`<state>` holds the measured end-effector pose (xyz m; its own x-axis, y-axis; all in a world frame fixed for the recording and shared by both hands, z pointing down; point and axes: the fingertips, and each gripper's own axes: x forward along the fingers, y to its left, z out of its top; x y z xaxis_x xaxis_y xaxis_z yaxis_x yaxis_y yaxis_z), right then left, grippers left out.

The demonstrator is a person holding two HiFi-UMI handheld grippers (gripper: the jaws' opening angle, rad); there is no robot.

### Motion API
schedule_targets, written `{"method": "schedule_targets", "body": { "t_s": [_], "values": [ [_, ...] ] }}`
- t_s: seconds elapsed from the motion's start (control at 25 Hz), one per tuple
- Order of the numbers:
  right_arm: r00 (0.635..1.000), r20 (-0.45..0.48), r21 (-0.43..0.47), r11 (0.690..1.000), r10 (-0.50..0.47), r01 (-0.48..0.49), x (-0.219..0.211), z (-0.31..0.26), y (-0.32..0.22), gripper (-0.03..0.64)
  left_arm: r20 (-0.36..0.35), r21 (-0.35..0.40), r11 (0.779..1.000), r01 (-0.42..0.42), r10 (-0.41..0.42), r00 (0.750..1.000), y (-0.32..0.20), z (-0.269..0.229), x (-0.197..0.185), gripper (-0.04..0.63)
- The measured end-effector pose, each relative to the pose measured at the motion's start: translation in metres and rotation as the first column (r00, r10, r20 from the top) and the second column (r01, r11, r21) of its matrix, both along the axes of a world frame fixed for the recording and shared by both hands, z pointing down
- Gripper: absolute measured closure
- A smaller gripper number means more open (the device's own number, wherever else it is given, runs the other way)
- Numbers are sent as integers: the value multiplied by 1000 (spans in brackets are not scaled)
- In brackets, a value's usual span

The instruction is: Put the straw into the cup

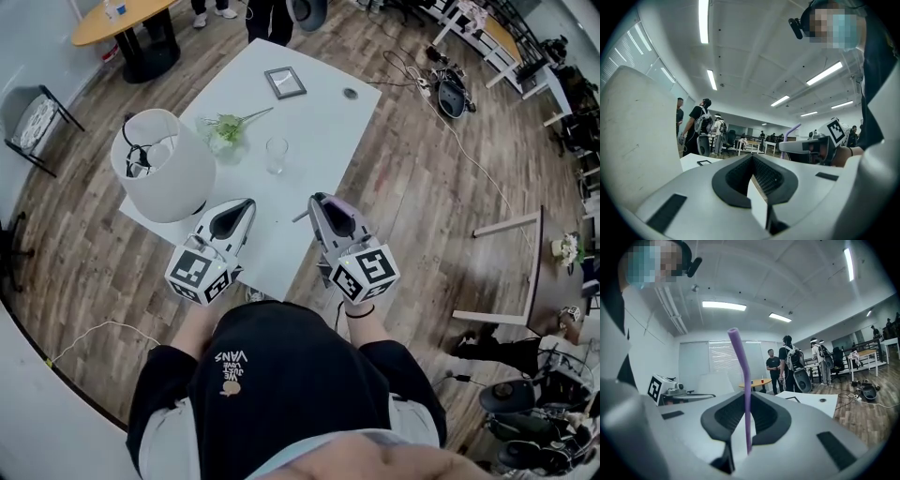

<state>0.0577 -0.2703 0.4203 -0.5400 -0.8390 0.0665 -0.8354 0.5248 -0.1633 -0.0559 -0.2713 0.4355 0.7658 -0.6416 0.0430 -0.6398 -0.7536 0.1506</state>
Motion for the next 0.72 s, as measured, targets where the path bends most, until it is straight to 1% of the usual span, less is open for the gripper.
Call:
{"method": "schedule_targets", "body": {
  "t_s": [0.2,0.32,0.52,0.72],
  "values": [
    [999,-4,-3,999,34,-34,-3,-1,-10,574,-9,-12,999,-36,36,999,-10,2,-2,584],
    [999,-12,-9,999,34,-34,-2,-2,-21,574,-14,-27,999,-37,37,999,-17,5,-1,584],
    [1000,-20,-13,1000,0,-1,-1,-6,-41,574,-16,-49,999,-23,22,1000,-29,9,7,584],
    [999,-21,-4,999,-42,42,0,-12,-68,574,-7,-48,999,6,-6,1000,-43,8,12,584]
  ]
}}
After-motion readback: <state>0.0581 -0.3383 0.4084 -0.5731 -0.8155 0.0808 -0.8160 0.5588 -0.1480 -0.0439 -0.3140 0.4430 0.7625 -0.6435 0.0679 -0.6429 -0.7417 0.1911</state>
